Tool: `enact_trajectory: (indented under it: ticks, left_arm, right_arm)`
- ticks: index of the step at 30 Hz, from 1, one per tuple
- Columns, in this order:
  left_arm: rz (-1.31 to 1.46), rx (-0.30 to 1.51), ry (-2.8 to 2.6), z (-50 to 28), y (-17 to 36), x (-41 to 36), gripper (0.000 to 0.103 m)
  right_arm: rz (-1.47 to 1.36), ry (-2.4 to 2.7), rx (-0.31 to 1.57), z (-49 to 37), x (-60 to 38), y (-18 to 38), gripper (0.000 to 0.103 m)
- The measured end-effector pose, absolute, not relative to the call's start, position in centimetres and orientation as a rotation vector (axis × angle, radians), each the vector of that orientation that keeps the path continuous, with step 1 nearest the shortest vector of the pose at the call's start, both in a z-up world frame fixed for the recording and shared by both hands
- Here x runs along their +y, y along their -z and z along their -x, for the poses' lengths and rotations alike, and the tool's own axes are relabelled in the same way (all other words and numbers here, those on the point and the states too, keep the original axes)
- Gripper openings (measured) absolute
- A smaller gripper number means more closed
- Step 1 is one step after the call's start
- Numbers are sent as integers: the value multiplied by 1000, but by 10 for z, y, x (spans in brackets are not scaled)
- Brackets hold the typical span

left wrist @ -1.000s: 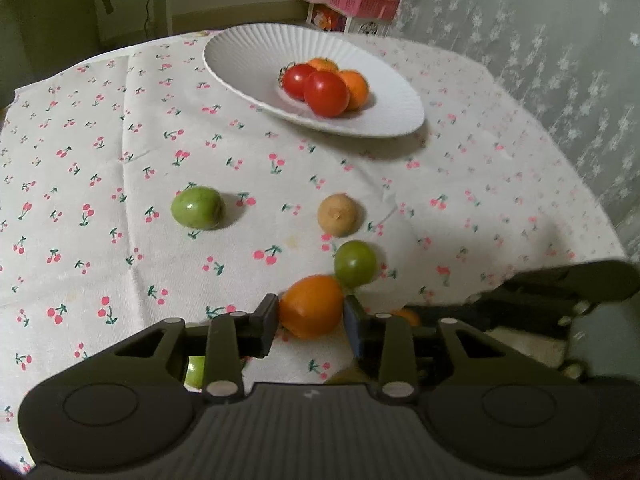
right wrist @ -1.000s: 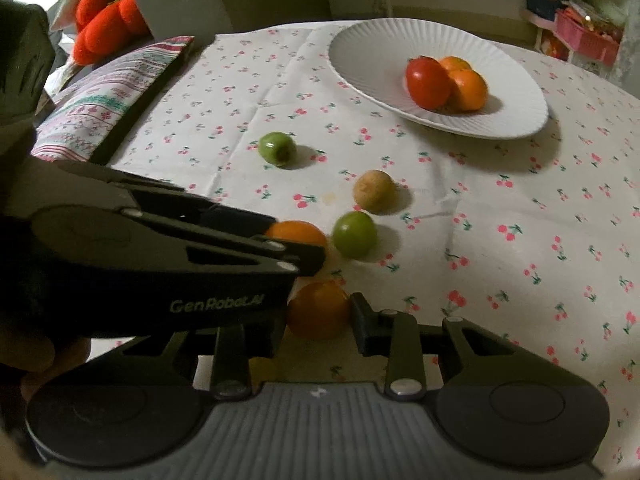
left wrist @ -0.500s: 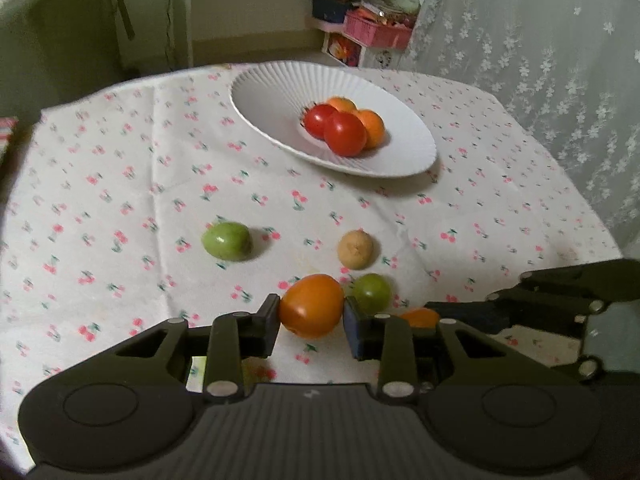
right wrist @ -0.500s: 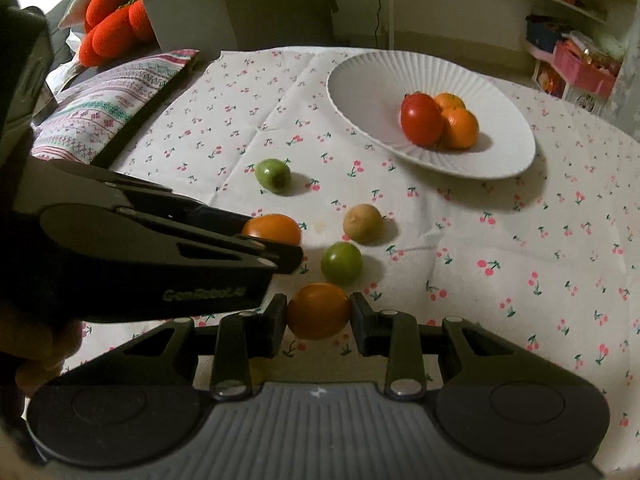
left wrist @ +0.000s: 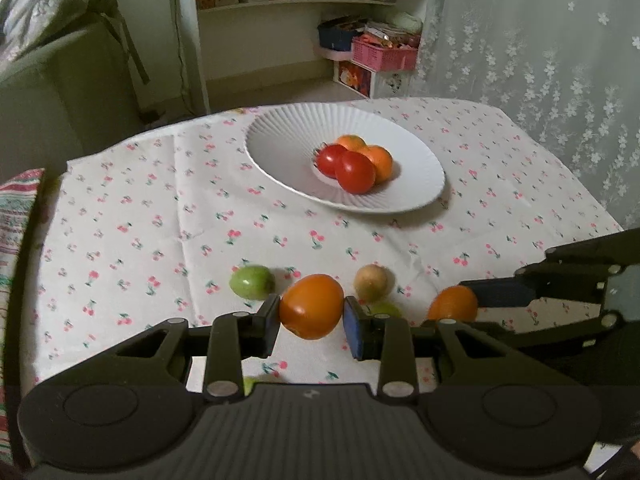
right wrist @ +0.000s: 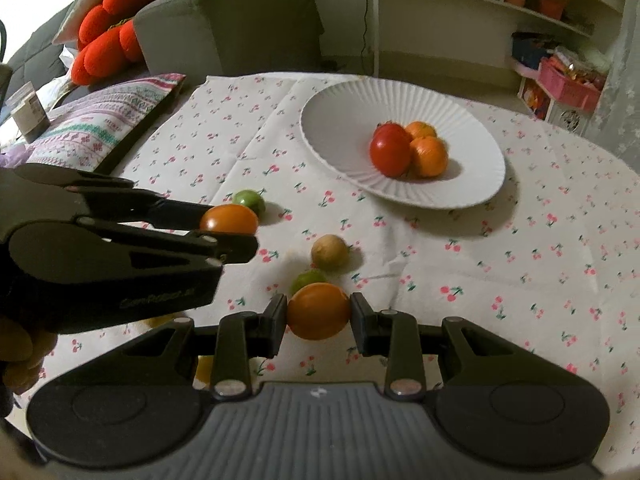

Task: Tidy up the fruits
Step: 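Grasp an orange cherry tomato with the left tool while the right tool grasps another, then carry both orange cherry tomatoes over the white plate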

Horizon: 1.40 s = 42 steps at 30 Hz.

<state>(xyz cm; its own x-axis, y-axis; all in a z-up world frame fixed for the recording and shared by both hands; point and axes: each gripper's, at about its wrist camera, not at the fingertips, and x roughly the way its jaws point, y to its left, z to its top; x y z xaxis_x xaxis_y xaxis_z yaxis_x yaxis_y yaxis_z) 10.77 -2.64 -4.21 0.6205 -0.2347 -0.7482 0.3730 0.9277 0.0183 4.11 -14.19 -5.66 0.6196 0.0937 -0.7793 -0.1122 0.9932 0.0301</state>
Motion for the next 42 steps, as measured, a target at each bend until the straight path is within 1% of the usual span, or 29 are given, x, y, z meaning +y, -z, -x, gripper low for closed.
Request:
enact_trajectory:
  ticks: [8, 18, 22, 29, 34, 42]
  left_arm:
    - [-120, 768, 304, -120, 21, -7, 17]
    - [-90, 729, 350, -136, 14, -21, 17]
    - [71, 771, 403, -157, 12, -12, 17]
    - [115, 755, 409, -183, 22, -20, 17]
    - [99, 756, 403, -196, 27, -24, 17]
    - [121, 781, 396, -215, 37, -24, 17]
  right_arm:
    - [9, -61, 808, -49, -173, 36, 31]
    - [4, -55, 772, -66, -192, 32, 31]
    - [30, -97, 752, -71, -186, 31, 31]
    - [9, -111, 744, -91, -182, 42, 31]
    - [2, -105, 736, -103, -176, 47, 30]
    - [13, -126, 726, -121, -170, 53, 30]
